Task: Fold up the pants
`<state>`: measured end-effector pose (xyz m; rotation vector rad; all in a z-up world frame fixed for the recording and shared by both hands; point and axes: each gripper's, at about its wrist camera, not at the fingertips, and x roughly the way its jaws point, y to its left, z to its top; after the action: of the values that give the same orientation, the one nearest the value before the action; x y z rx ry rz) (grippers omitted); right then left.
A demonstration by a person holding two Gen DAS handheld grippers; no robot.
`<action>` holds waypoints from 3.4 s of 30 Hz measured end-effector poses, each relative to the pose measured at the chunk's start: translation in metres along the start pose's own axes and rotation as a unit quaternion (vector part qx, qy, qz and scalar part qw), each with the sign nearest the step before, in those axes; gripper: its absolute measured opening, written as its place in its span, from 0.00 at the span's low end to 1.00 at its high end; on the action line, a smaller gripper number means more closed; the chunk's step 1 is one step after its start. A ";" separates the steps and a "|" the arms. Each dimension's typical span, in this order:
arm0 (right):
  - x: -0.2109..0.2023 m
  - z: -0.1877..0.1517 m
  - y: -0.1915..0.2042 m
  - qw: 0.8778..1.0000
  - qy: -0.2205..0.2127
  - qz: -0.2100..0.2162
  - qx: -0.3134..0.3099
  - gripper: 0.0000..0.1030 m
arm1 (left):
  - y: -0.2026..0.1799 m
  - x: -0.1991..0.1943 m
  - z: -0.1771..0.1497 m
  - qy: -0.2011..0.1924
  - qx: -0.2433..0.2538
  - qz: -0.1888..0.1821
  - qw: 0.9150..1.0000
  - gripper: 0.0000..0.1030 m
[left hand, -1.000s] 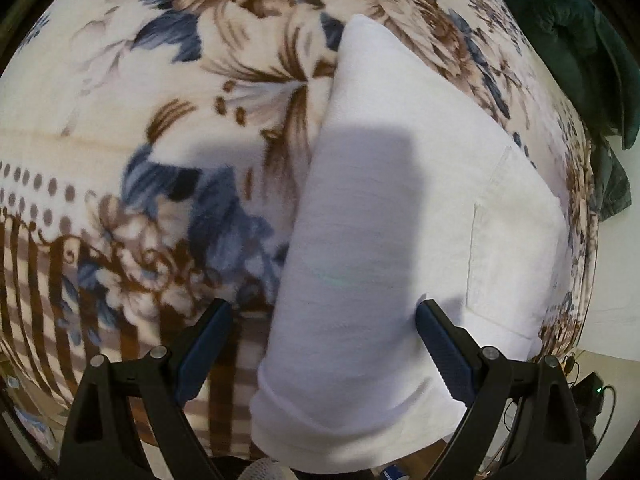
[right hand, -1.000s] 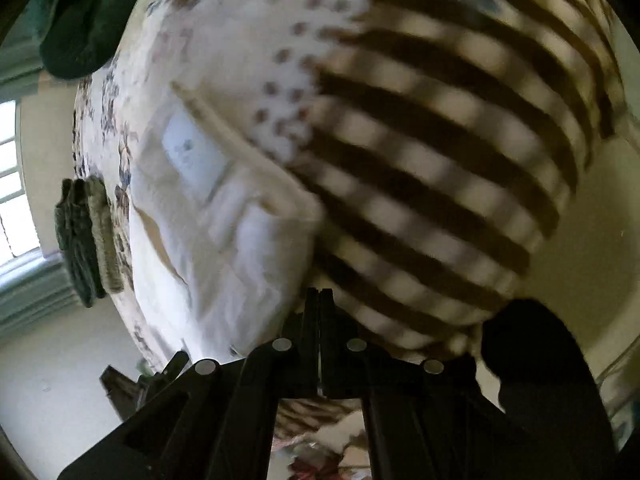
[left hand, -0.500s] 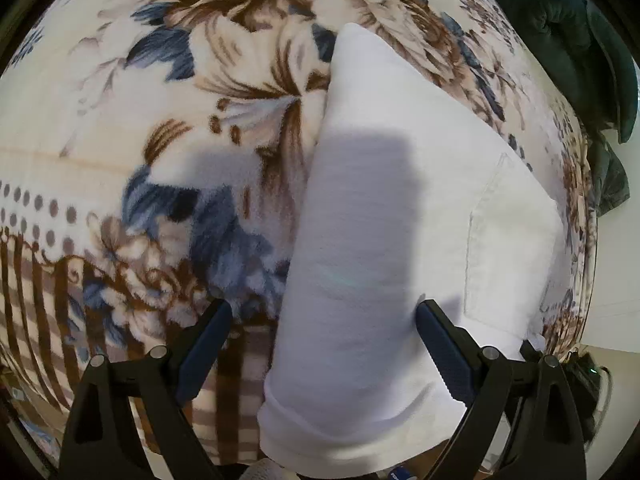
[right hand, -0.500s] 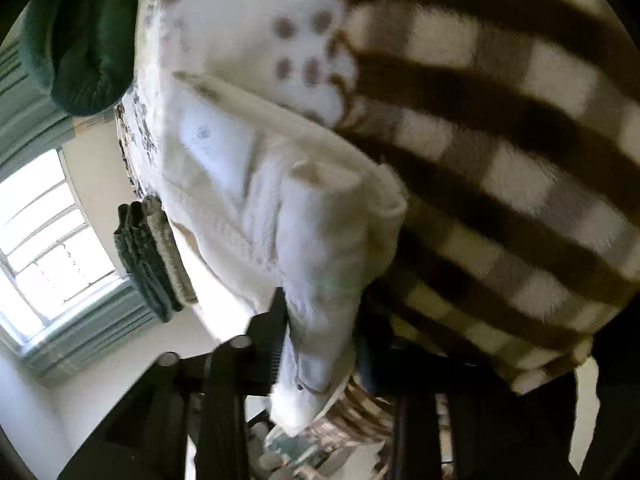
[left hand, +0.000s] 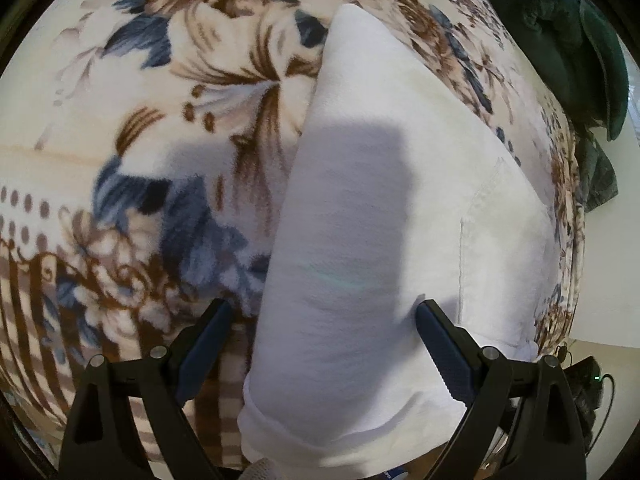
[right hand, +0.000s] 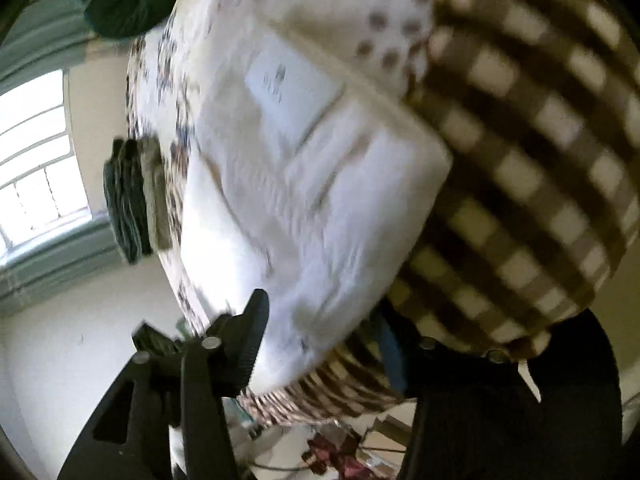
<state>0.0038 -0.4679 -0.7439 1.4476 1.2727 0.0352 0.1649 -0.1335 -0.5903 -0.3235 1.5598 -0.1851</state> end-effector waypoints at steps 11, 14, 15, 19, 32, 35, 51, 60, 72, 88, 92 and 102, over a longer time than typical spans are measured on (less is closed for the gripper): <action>0.063 0.010 -0.002 0.994 -0.039 0.092 0.054 0.68 | 0.000 0.013 0.000 0.007 0.007 -0.034 0.999 0.92; 0.065 0.008 0.005 0.993 -0.047 0.097 0.044 0.68 | 0.003 0.016 0.001 0.008 0.004 -0.043 0.999 0.92; 0.065 0.007 0.009 0.993 -0.047 0.099 0.042 0.65 | 0.004 0.016 0.001 0.008 0.003 -0.047 0.999 0.92; 0.049 0.013 0.049 0.992 -0.058 0.109 -0.003 0.56 | 0.007 0.012 0.000 0.004 -0.005 -0.066 0.998 0.92; 0.070 0.036 0.053 0.995 -0.029 0.096 -0.023 0.64 | 0.018 0.011 -0.005 -0.019 -0.025 -0.088 0.996 0.88; 0.075 0.033 0.056 0.994 -0.043 0.091 -0.033 0.61 | 0.016 0.004 -0.009 -0.037 -0.016 -0.107 0.993 0.50; -0.023 0.023 0.164 0.990 -0.070 0.075 -0.098 0.40 | -0.036 -0.128 0.002 -0.104 0.027 -0.132 0.985 0.18; -0.032 0.030 0.314 0.977 -0.081 0.089 -0.175 0.40 | -0.043 -0.217 0.086 -0.161 0.025 -0.151 0.975 0.18; 0.139 0.088 0.571 0.960 -0.077 0.131 -0.234 0.39 | 0.050 -0.304 0.325 -0.242 0.007 -0.158 0.957 0.18; 0.368 0.140 0.633 0.970 0.024 0.047 -0.239 0.45 | 0.198 -0.227 0.477 -0.199 -0.040 -0.124 0.971 0.19; 0.335 0.137 0.613 0.973 0.010 0.042 -0.225 0.52 | 0.201 -0.234 0.471 -0.197 -0.043 -0.127 0.971 0.19; 0.290 0.129 0.609 0.966 -0.064 -0.061 -0.243 0.36 | 0.175 -0.244 0.464 -0.190 -0.029 -0.032 0.981 0.28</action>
<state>0.6027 -0.2120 -0.5245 0.9330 1.1444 0.1579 0.6099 0.1490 -0.4235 -0.4274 1.1784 -0.1191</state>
